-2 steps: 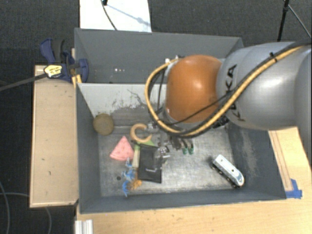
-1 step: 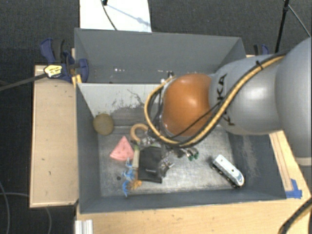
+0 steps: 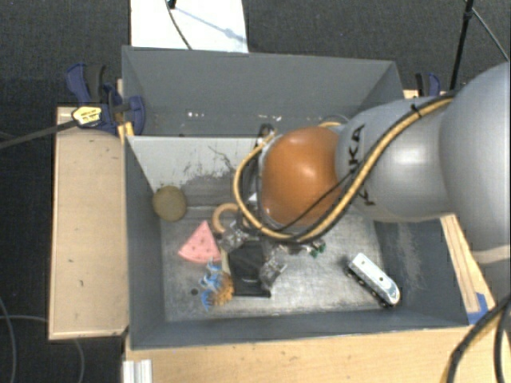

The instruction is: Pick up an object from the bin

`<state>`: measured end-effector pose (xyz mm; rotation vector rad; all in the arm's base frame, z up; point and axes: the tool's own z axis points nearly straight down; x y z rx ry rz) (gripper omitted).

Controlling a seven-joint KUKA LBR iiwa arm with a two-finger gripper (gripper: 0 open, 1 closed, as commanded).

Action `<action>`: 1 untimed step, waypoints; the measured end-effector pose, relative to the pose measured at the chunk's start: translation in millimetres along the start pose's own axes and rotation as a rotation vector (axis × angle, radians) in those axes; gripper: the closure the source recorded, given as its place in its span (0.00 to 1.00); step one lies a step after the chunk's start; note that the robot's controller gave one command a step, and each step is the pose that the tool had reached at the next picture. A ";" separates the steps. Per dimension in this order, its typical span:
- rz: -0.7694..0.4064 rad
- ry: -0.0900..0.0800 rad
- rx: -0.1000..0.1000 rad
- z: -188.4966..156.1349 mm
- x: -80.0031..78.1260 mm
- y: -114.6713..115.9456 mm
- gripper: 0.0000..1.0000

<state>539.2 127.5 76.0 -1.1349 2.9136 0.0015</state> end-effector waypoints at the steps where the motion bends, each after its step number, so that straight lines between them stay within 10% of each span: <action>1: 0.261 -0.003 -0.005 -1.2 3.9 6.8 0.00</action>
Offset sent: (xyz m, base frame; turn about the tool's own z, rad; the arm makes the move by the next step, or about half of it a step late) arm 0.0000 0.0000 0.0000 0.0000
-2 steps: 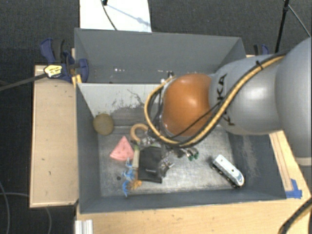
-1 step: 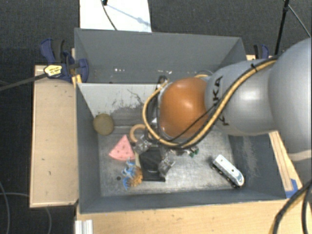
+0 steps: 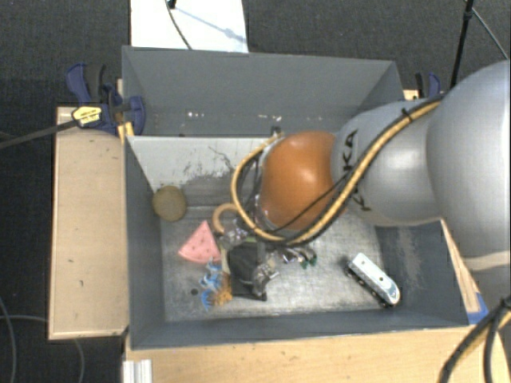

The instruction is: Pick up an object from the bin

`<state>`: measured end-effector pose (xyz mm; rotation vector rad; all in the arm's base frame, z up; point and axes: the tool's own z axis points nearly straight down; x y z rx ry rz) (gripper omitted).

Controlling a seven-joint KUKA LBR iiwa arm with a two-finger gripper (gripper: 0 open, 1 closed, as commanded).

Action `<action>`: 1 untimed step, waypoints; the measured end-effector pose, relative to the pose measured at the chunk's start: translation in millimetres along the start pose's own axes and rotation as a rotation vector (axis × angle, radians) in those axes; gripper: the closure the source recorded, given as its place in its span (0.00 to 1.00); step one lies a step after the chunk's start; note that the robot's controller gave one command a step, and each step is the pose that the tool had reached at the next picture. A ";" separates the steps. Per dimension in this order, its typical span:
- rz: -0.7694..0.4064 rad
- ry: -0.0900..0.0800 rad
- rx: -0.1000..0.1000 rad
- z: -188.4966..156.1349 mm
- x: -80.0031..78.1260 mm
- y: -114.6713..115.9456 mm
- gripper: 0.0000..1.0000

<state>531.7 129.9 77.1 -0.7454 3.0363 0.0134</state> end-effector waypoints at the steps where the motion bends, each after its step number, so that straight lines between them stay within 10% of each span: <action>1: -0.260 -0.006 0.005 -4.9 -12.4 -4.2 1.00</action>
Offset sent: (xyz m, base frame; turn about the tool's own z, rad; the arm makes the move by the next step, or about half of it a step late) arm 0.0000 0.0000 0.0000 0.0000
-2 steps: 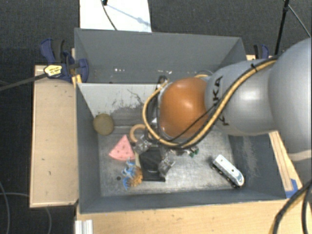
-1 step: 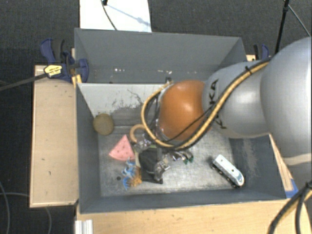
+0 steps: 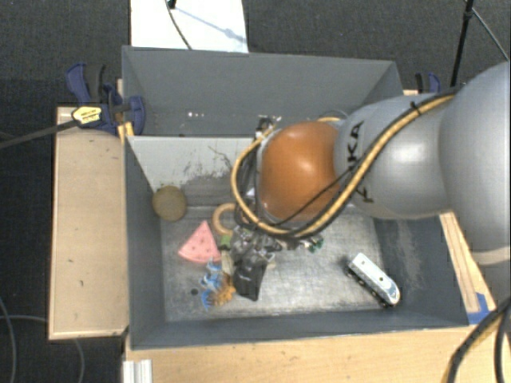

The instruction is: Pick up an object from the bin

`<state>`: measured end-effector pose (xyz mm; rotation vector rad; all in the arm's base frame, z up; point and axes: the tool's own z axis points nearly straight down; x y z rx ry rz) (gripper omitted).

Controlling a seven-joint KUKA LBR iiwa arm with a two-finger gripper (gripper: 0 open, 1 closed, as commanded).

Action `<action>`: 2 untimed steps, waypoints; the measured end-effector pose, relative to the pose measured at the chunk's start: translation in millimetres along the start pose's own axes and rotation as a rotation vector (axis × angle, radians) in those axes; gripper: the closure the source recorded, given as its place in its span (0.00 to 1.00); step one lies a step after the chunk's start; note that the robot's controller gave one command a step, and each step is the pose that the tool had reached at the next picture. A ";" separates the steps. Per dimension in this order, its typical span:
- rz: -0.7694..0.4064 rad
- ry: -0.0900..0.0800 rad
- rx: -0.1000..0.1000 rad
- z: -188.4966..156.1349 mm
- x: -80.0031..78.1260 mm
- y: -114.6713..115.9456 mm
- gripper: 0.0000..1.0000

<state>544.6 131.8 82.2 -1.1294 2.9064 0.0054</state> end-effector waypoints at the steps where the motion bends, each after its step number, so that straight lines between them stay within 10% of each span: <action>1: 0.001 0.000 0.000 0.0 0.0 0.0 1.00; 2: 0.000 0.012 -0.004 -4.8 2.4 1.0 1.00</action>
Offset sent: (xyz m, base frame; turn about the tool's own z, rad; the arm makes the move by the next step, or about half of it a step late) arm 0.0001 0.0000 0.0862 0.0001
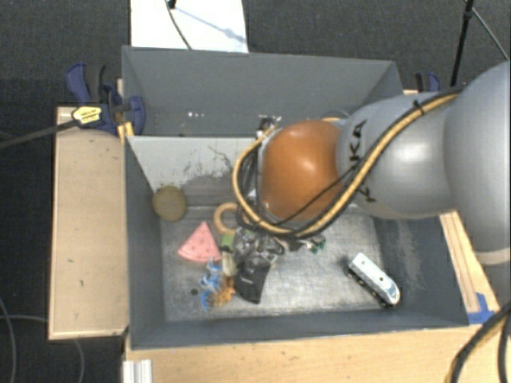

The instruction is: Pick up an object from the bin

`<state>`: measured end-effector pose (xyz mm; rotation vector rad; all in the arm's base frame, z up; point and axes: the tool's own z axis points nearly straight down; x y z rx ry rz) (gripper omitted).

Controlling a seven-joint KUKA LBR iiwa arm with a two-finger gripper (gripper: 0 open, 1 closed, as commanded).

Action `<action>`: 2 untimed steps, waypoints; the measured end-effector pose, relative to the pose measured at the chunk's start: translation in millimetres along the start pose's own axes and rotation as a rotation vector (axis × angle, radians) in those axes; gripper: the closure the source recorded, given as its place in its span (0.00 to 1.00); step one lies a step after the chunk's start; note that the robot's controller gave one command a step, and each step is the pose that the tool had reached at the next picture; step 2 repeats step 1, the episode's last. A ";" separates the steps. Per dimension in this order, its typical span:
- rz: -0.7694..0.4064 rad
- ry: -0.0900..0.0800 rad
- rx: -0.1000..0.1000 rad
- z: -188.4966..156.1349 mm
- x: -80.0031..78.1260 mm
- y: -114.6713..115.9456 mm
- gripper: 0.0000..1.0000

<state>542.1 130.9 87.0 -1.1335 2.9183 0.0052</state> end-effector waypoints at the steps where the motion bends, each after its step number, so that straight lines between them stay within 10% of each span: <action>1: 0.001 0.013 -0.004 -20.0 3.4 0.8 1.00; 2: 0.001 0.013 -0.004 -20.0 3.4 0.8 1.00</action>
Offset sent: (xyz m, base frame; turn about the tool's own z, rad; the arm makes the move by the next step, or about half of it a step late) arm 0.0000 0.0001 0.0510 0.0000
